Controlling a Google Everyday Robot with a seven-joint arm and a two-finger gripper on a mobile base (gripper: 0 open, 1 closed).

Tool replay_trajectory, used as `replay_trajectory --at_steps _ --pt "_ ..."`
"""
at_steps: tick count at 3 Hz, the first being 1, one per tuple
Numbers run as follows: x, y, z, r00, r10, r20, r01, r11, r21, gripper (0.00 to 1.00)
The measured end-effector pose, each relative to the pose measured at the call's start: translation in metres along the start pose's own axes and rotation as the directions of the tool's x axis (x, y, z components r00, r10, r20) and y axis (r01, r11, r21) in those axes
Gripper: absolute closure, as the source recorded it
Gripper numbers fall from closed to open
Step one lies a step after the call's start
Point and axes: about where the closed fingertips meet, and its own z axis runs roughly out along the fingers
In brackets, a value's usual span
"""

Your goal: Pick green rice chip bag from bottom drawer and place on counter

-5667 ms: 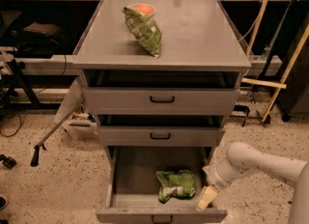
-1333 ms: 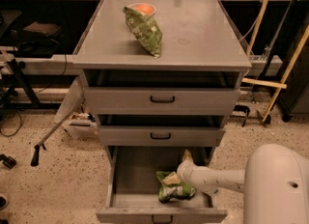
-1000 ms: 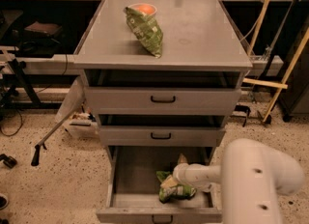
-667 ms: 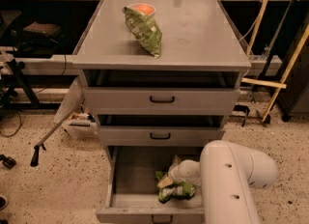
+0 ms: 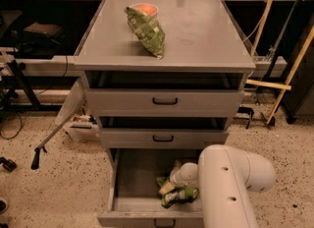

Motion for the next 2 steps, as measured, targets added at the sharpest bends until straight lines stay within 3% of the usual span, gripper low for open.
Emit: replay_trajectory --at_steps 1,2 --pt "0.044 0.005 0.009 1.0 0.02 0.018 -0.019 0.9974 -0.069 0.0" --pt "0.048 -0.016 0.002 0.999 0.037 0.029 -0.035 0.9963 -0.079 0.0"
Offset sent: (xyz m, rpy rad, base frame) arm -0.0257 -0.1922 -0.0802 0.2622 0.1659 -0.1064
